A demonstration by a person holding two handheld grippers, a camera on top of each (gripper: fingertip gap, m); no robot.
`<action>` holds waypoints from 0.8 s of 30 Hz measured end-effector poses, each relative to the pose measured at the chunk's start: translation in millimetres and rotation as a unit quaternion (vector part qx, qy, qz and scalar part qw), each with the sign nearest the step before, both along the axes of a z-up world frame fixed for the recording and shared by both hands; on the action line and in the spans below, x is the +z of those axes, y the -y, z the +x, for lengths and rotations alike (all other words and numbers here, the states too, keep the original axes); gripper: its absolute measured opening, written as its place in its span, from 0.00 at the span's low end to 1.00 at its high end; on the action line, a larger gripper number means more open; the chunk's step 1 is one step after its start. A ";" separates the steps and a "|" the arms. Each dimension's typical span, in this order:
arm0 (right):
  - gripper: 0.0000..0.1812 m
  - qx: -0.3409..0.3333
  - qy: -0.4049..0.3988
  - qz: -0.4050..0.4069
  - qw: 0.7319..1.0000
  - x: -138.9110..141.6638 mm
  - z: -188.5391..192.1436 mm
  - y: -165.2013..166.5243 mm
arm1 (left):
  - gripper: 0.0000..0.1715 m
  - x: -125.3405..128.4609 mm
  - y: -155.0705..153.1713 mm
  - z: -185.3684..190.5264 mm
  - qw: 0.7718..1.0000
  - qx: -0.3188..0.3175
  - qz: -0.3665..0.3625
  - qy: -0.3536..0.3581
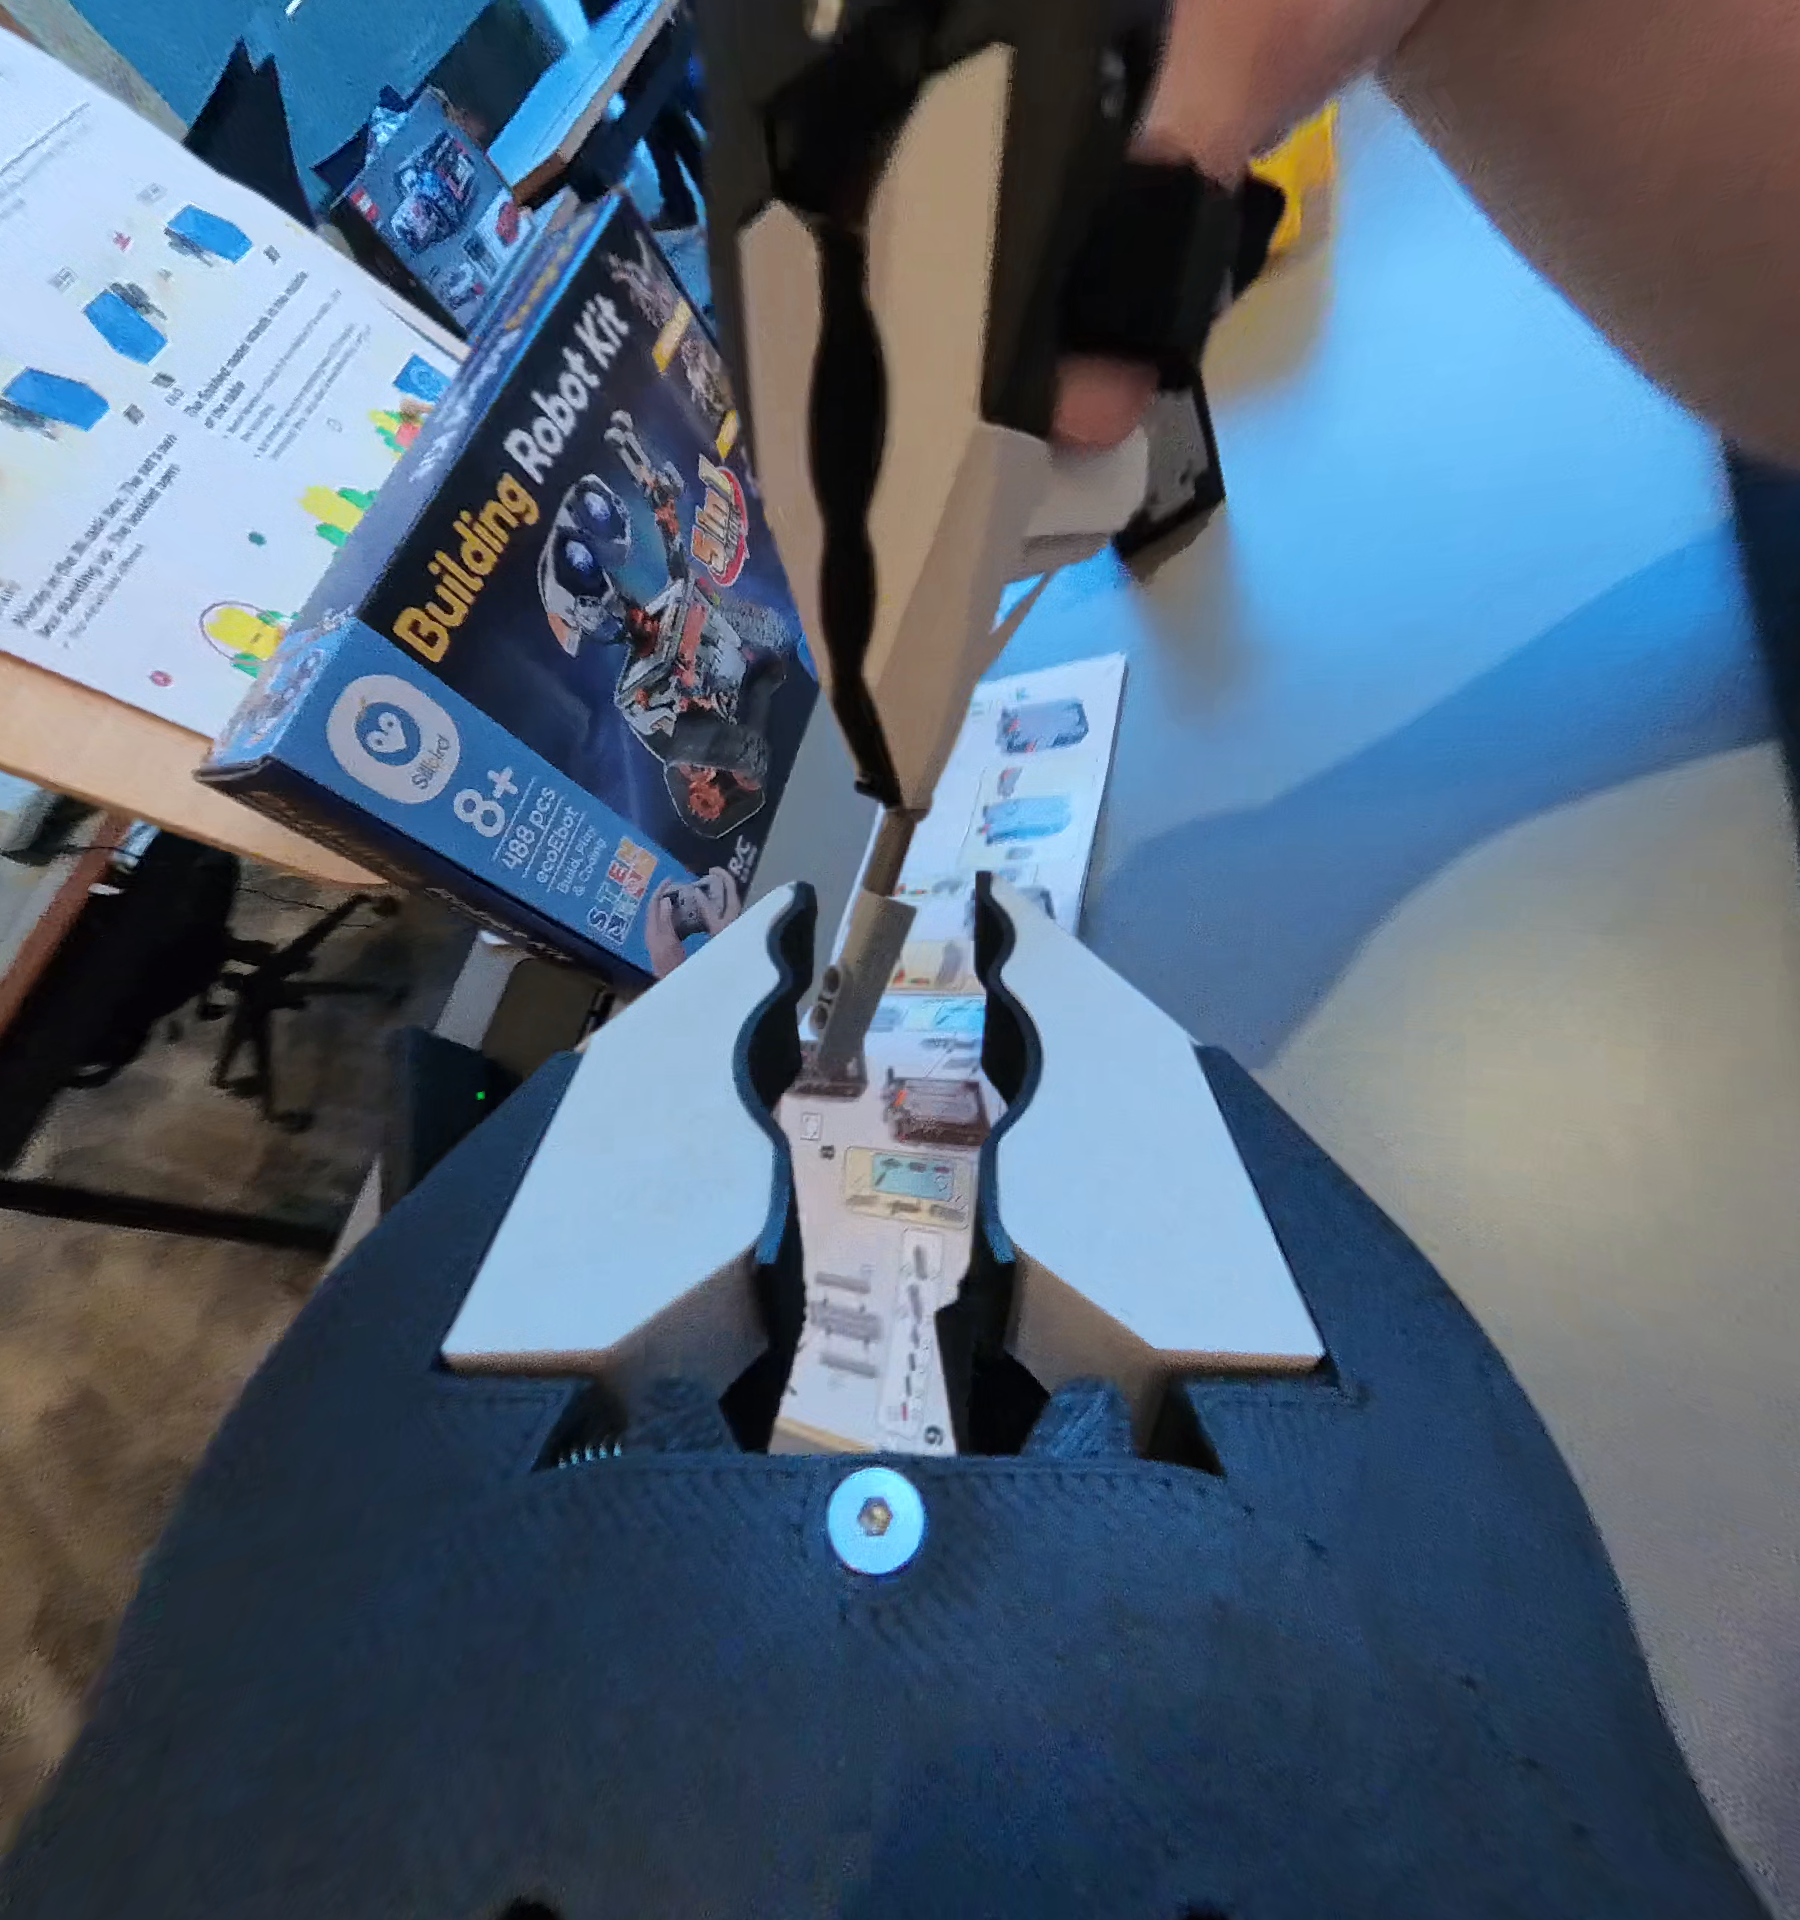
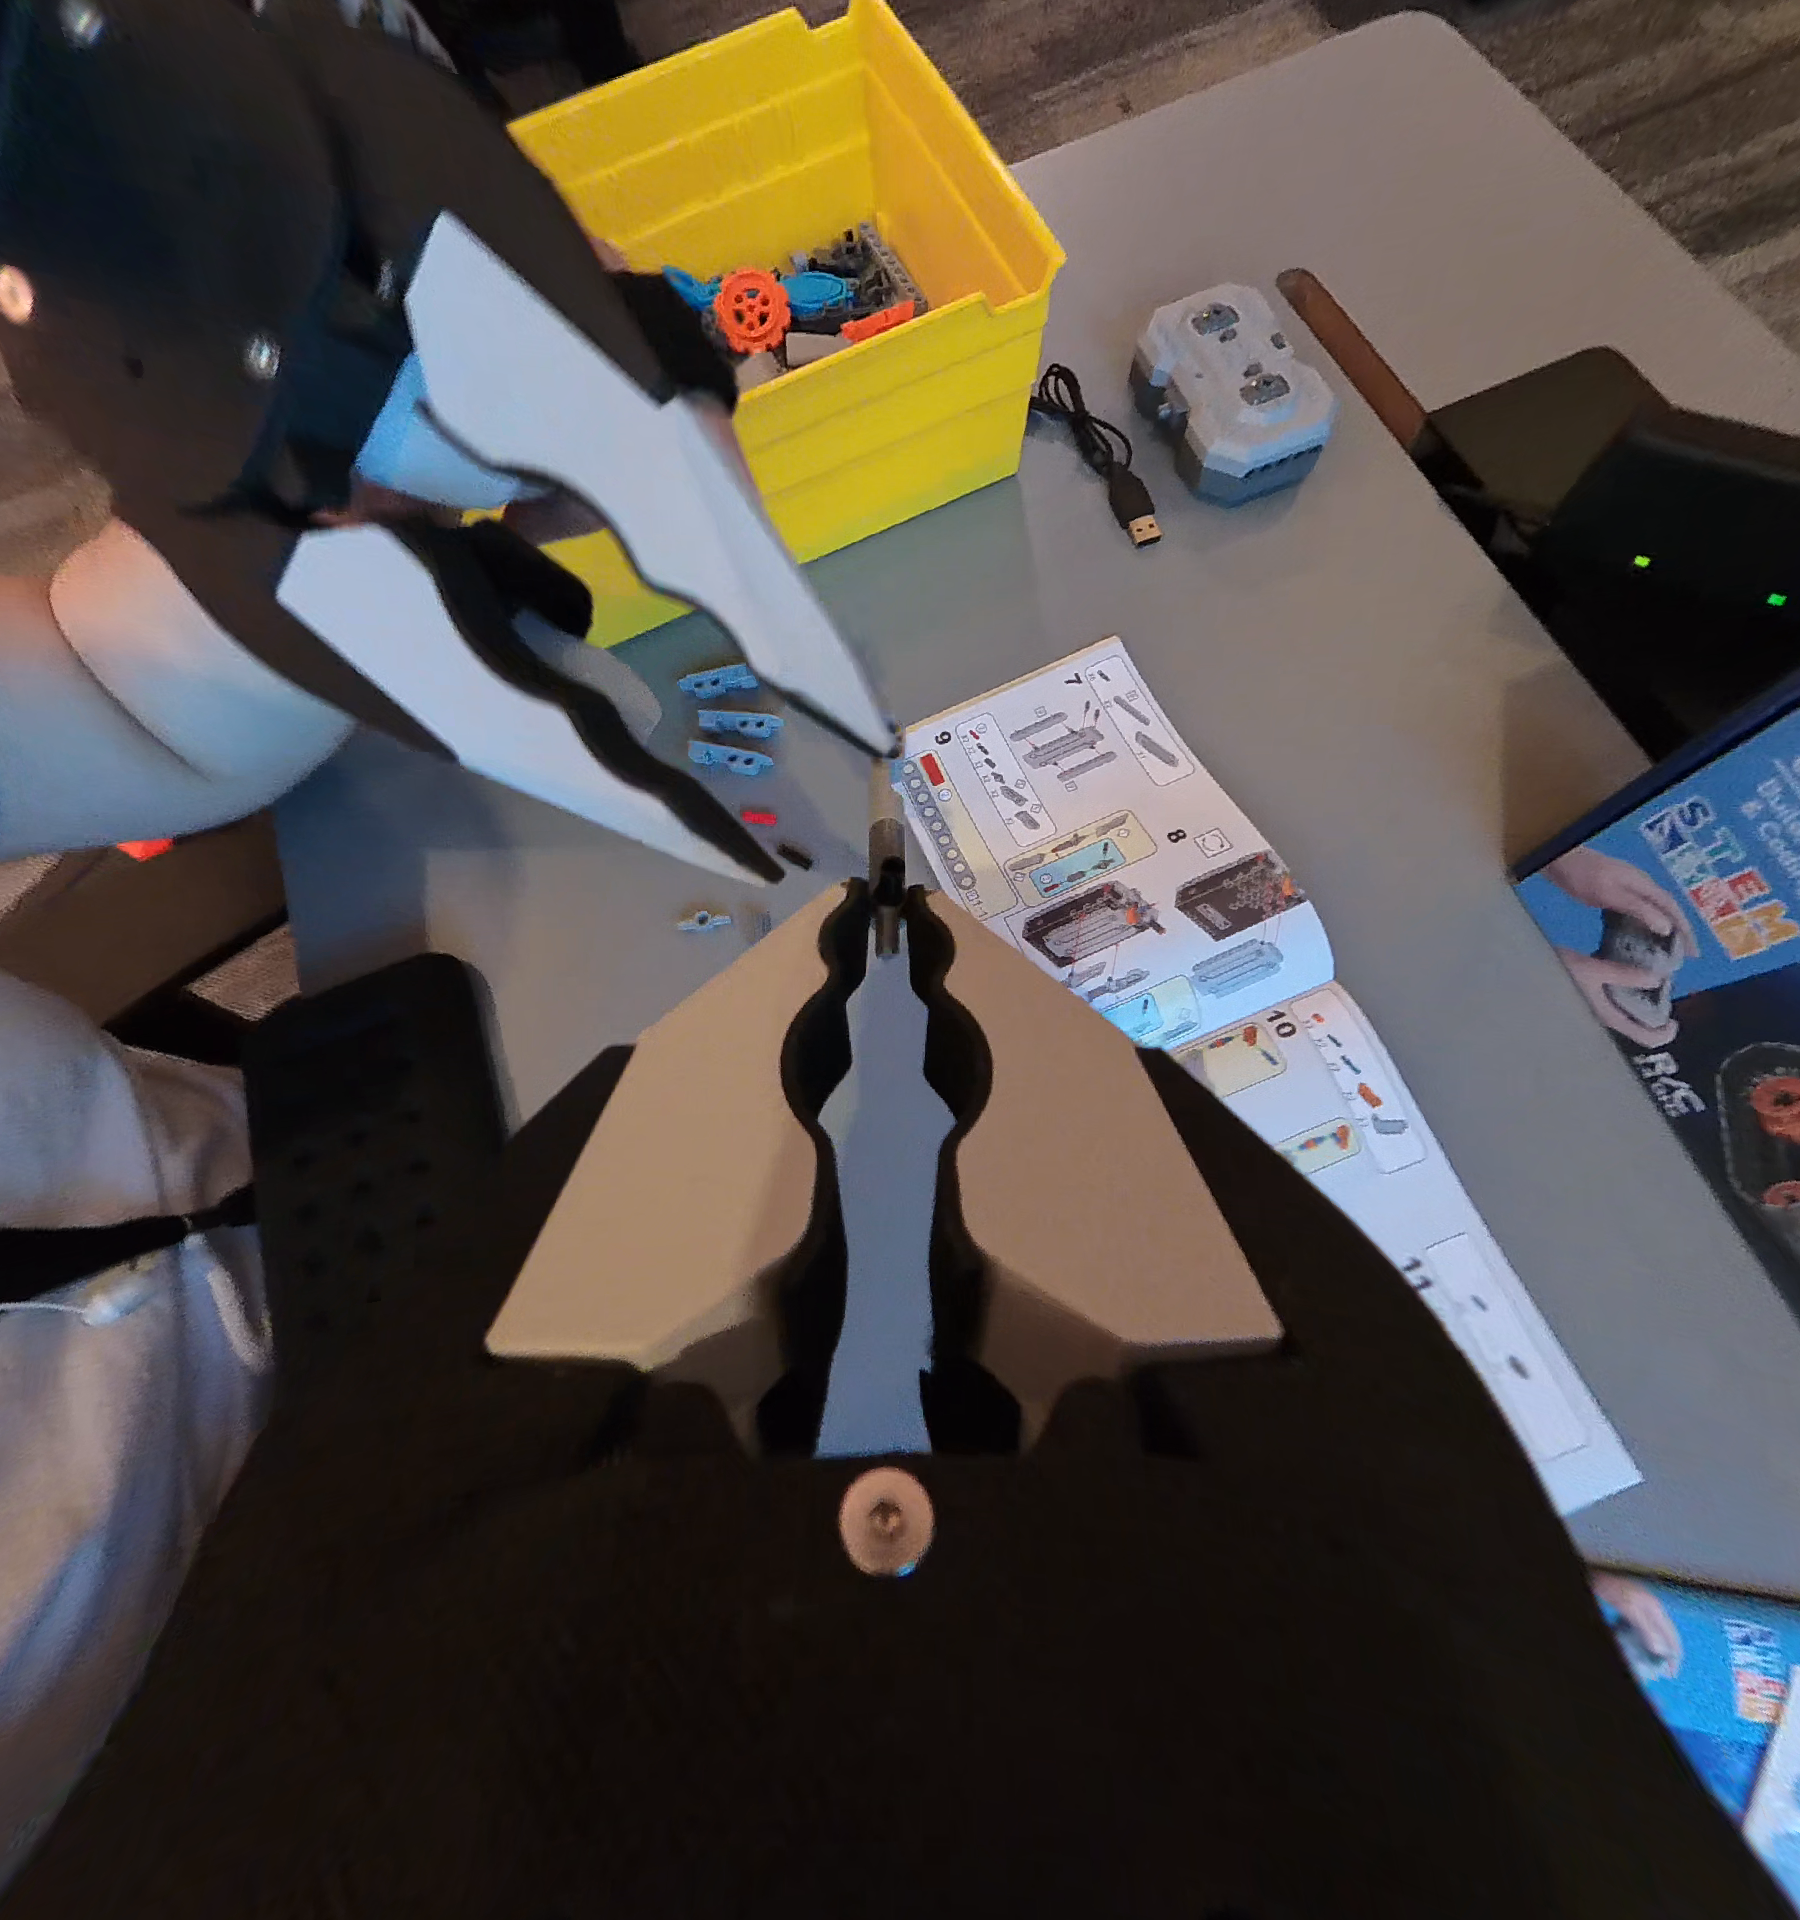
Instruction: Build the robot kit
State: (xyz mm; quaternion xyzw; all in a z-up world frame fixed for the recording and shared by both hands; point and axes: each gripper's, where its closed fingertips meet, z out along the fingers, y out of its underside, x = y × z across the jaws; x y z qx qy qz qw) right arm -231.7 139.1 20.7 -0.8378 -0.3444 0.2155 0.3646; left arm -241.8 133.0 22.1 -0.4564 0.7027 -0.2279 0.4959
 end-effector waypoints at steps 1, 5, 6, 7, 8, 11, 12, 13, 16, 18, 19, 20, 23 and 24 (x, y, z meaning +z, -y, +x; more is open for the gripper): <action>0.03 -0.004 -0.008 -0.010 1.000 -1.1 -0.7 -0.2 | 0.16 -2.3 0.4 0.7 1.000 0.001 0.017 -0.005; 0.03 -0.011 -0.041 -0.047 0.998 -3.5 -4.3 0.7 | 0.12 0.7 -1.9 8.4 0.998 0.015 0.057 0.015; 0.03 -0.014 -0.043 -0.052 0.998 -4.3 -3.9 0.2 | 0.11 -0.5 -1.0 9.6 0.998 0.013 0.067 0.014; 0.03 -0.019 -0.046 -0.055 0.997 -4.7 -3.2 -0.6 | 0.10 -2.7 0.5 10.6 0.997 0.010 0.075 0.010; 0.03 -0.022 -0.052 -0.059 0.997 -4.4 -3.2 -1.0 | 0.09 -4.5 0.3 11.2 0.996 0.012 0.085 0.005; 0.03 -0.025 -0.073 -0.070 0.995 -1.9 -4.8 -1.6 | 0.06 -7.9 -4.0 11.4 0.992 0.024 0.121 -0.006; 0.03 -0.028 -0.077 -0.070 0.994 -1.3 -4.6 -2.6 | 0.06 -9.5 -4.7 11.2 0.991 0.024 0.131 -0.010; 0.03 -0.030 -0.080 -0.070 0.994 -0.9 -4.7 -3.2 | 0.04 -9.9 -6.5 10.9 0.990 0.026 0.140 -0.010; 0.03 -0.029 -0.086 -0.073 0.993 -0.8 -7.0 -4.2 | 0.03 -11.6 -8.8 10.1 0.989 0.028 0.141 -0.014; 0.03 -0.031 -0.089 -0.073 0.993 -1.2 -7.5 -5.8 | 0.03 -11.9 -11.0 9.4 0.989 0.027 0.147 -0.014; 0.03 -0.031 -0.093 -0.075 0.992 -1.3 -8.1 -6.7 | 0.03 -11.7 -12.1 8.8 0.988 0.027 0.155 -0.013; 0.03 -0.031 -0.097 -0.078 0.992 -1.6 -9.0 -7.0 | 0.03 -11.8 -12.7 7.9 0.986 0.024 0.162 -0.013; 0.03 -0.032 -0.106 -0.082 0.990 -1.9 -12.1 -9.0 | 0.03 -12.3 -14.7 4.8 0.984 0.022 0.177 -0.015; 0.03 -0.031 -0.105 -0.081 0.991 -2.2 -13.4 -9.2 | 0.03 -13.0 -15.5 3.9 0.985 0.022 0.173 -0.019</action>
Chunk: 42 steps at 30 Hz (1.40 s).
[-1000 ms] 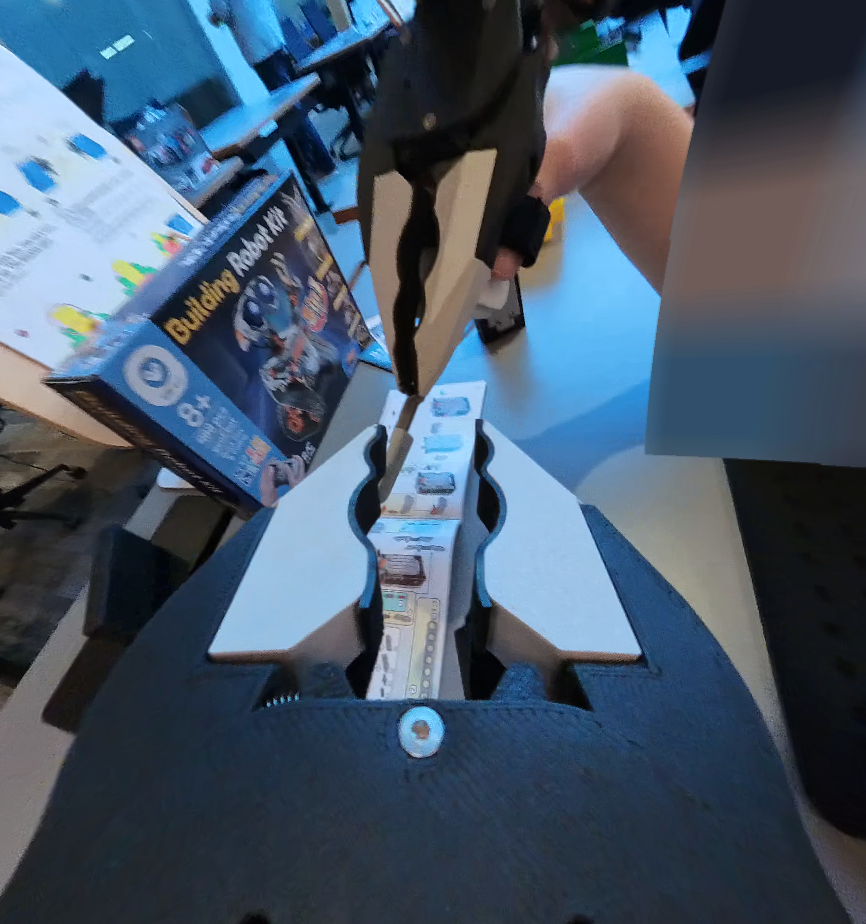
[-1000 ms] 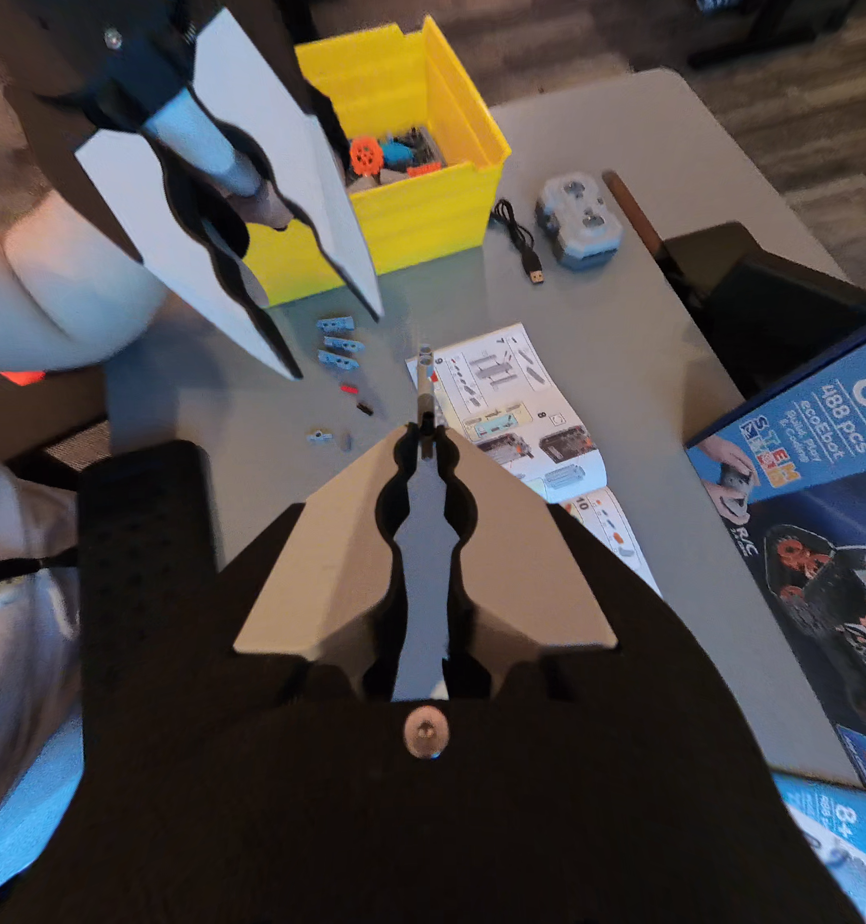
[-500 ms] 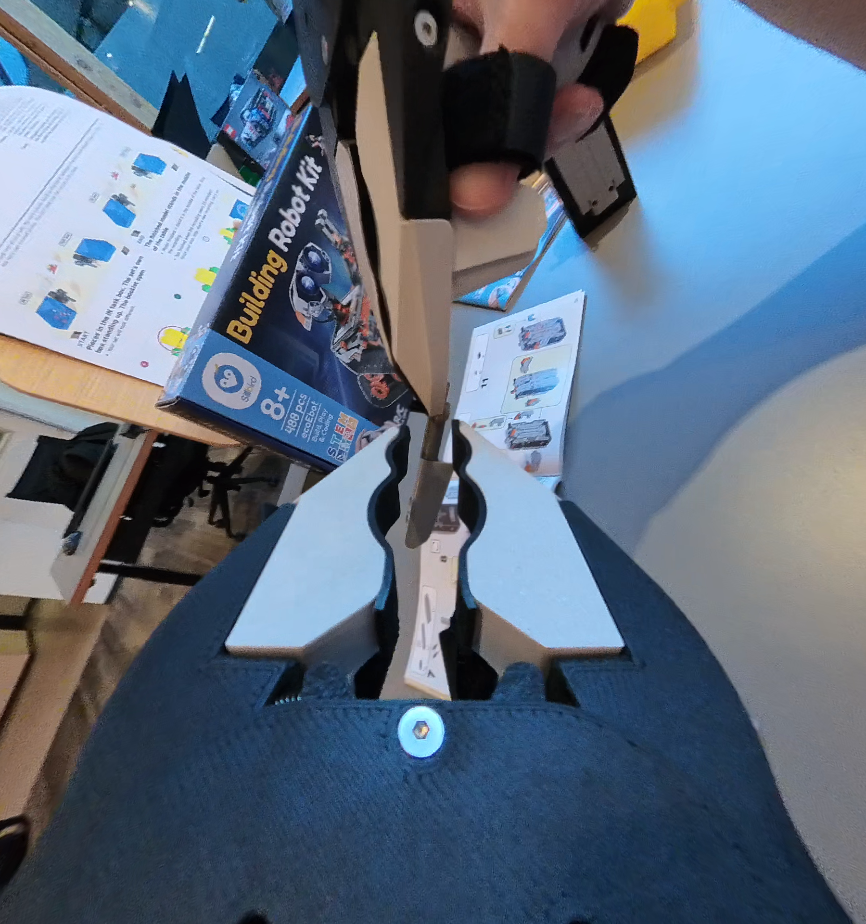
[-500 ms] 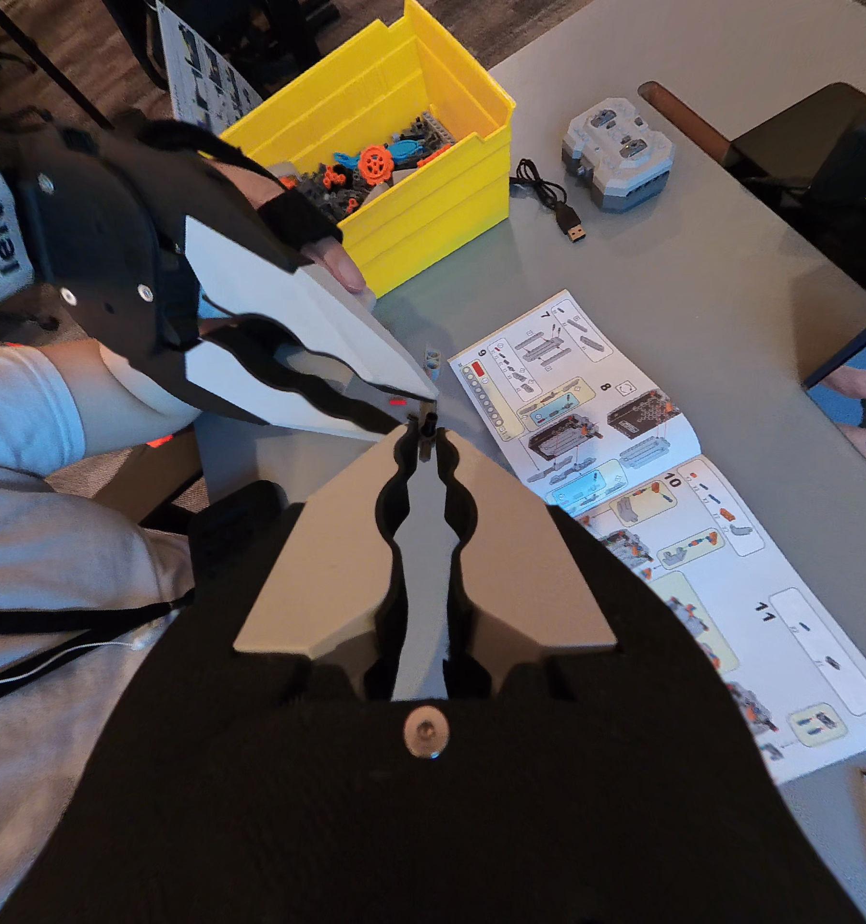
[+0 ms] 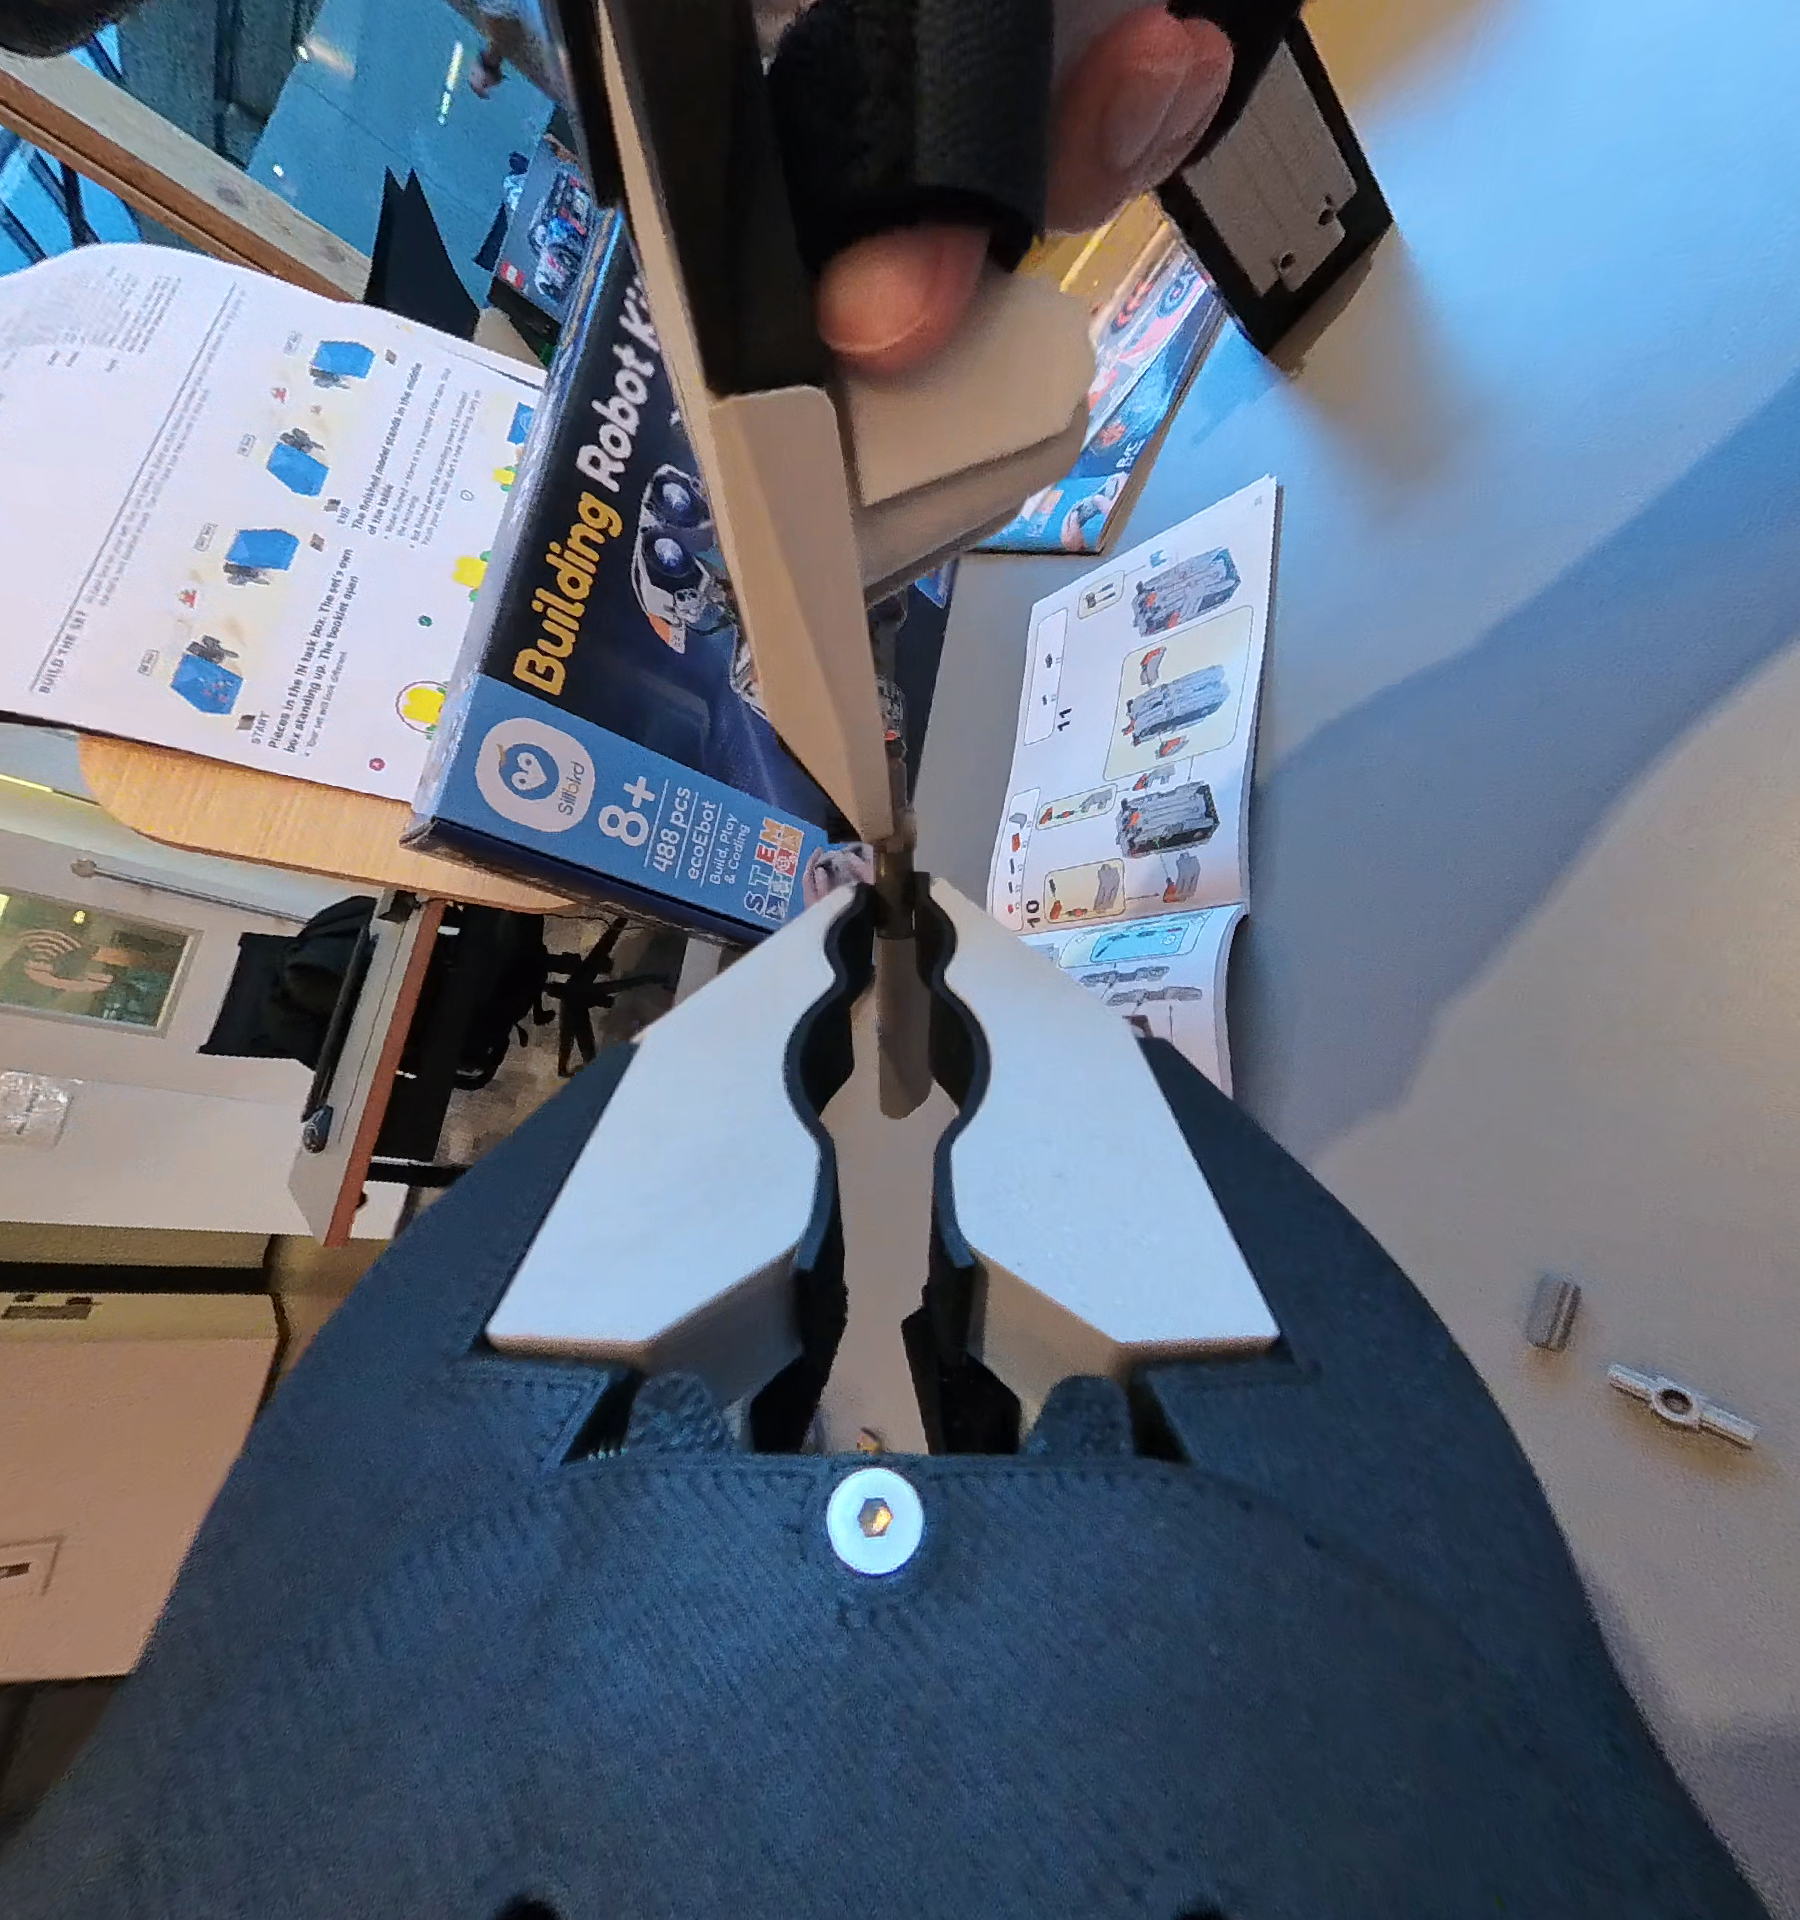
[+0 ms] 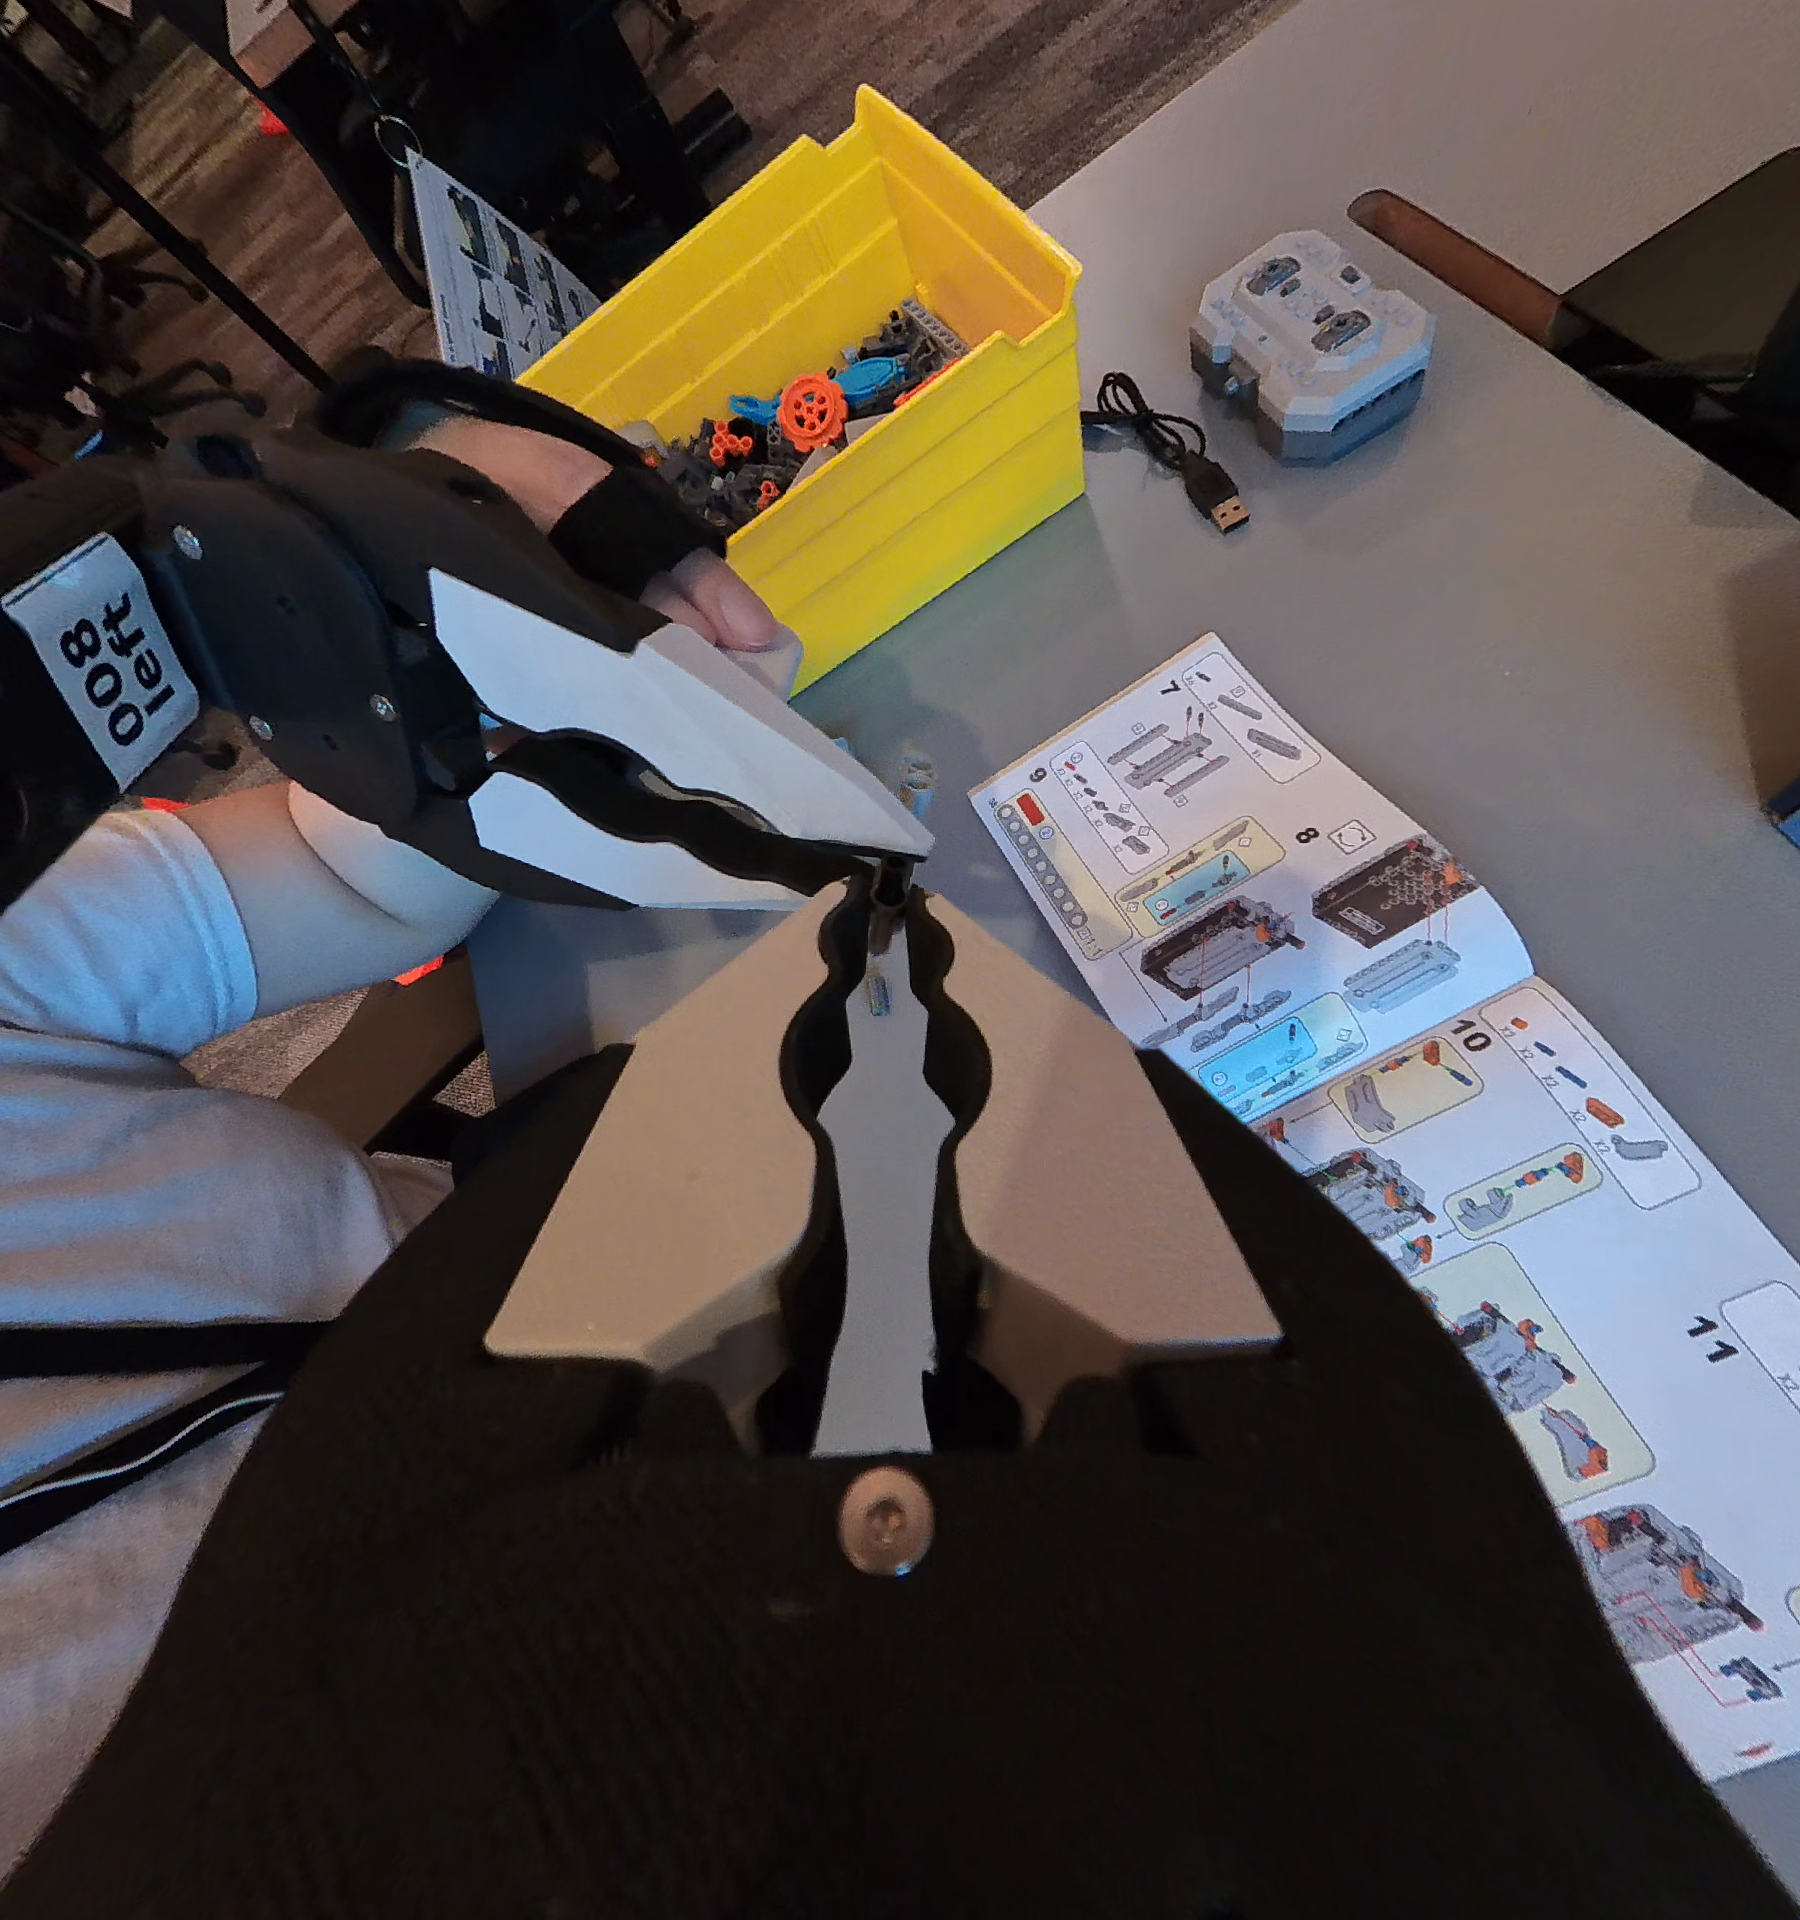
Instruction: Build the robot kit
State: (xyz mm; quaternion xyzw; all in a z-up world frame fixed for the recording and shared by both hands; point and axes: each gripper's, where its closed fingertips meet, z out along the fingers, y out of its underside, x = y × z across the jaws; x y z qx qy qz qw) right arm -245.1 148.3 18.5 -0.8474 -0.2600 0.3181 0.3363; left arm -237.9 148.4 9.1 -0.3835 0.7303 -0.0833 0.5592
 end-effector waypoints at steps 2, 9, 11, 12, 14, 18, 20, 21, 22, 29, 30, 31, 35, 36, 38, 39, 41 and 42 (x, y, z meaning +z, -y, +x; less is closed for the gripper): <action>0.04 0.011 -0.004 0.010 1.000 2.5 -5.3 1.0 | 0.03 -0.6 -0.7 -2.0 1.000 0.000 -0.013 -0.005; 0.17 0.023 -0.012 0.098 0.995 25.4 -11.4 -2.5 | 0.03 19.5 -3.7 -6.6 0.997 -0.001 -0.067 0.047; 0.22 0.026 -0.013 0.151 0.988 39.6 -9.8 -4.9 | 0.03 29.2 -3.7 -5.7 0.991 0.000 -0.112 0.079; 0.23 0.030 -0.016 0.186 0.982 50.0 -9.3 -4.8 | 0.03 34.3 -5.1 -5.1 0.985 0.003 -0.139 0.099; 0.24 0.025 -0.017 0.270 0.962 73.2 -4.3 -5.1 | 0.03 44.2 -8.4 -3.2 0.966 0.007 -0.215 0.145; 0.24 -0.009 -0.036 0.369 0.929 104.8 10.8 -6.4 | 0.03 62.3 -5.1 0.5 0.885 -0.033 -0.403 0.230; 0.23 -0.020 -0.062 0.358 0.931 105.7 15.7 -10.7 | 0.03 68.2 -6.5 -0.7 0.837 -0.053 -0.480 0.256; 0.23 -0.020 -0.077 0.344 0.936 102.6 16.7 -13.4 | 0.03 70.3 -8.7 -1.9 0.817 -0.061 -0.508 0.267; 0.23 -0.018 -0.090 0.327 0.941 98.0 16.7 -16.6 | 0.03 71.7 -9.4 -3.2 0.800 -0.071 -0.529 0.273; 0.20 0.020 -0.188 0.249 0.950 79.9 -0.2 -25.2 | 0.03 72.7 -0.2 -6.9 0.748 -0.113 -0.610 0.237; 0.20 0.025 -0.197 0.242 0.950 78.3 -2.7 -25.4 | 0.02 71.8 1.2 -7.1 0.746 -0.113 -0.615 0.229; 0.20 0.033 -0.207 0.234 0.949 76.6 -5.6 -24.5 | 0.02 70.3 2.1 -7.2 0.747 -0.110 -0.617 0.221; 0.18 0.071 -0.243 0.191 0.948 70.6 -15.3 -18.2 | 0.02 65.3 11.1 -8.9 0.744 -0.111 -0.635 0.176; 0.17 0.081 -0.254 0.180 0.947 70.1 -17.3 -16.2 | 0.02 65.9 12.0 -9.7 0.741 -0.113 -0.639 0.173; 0.15 0.095 -0.270 0.158 0.945 68.2 -19.9 -13.8 | 0.02 66.0 11.6 -11.1 0.739 -0.110 -0.643 0.170; 0.12 0.101 -0.277 0.149 0.944 67.3 -20.7 -12.7 | 0.02 65.1 11.4 -11.7 0.739 -0.108 -0.644 0.165; 0.09 0.116 -0.286 0.132 0.942 65.6 -23.1 -9.1 | 0.03 63.2 12.1 -12.5 0.737 -0.107 -0.649 0.155; 0.08 0.118 -0.287 0.128 0.942 64.7 -23.7 -8.9 | 0.02 62.7 13.4 -12.9 0.734 -0.109 -0.654 0.149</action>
